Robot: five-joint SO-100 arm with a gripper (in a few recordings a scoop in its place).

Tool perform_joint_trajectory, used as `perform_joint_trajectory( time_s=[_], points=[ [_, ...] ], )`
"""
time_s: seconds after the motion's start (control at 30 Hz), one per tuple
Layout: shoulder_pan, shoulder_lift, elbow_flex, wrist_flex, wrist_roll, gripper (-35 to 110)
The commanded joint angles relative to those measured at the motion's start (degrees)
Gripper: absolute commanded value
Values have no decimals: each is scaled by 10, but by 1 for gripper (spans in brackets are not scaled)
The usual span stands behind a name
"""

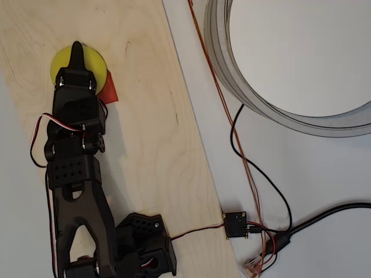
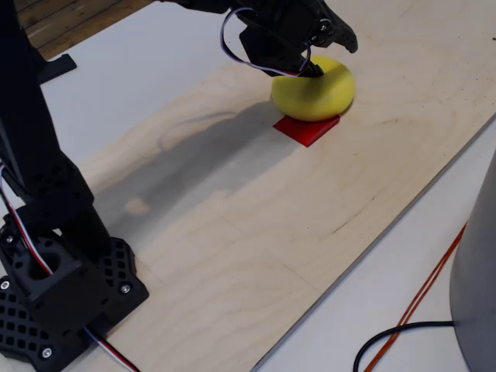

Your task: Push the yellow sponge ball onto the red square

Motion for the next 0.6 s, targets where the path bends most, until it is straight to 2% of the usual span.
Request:
perform_joint_trajectory(
  time_s=[0.0,0.57],
  points=[
    [3,31,33,-3,12,19],
    [3,119,156,-56,18,19]
  ],
)
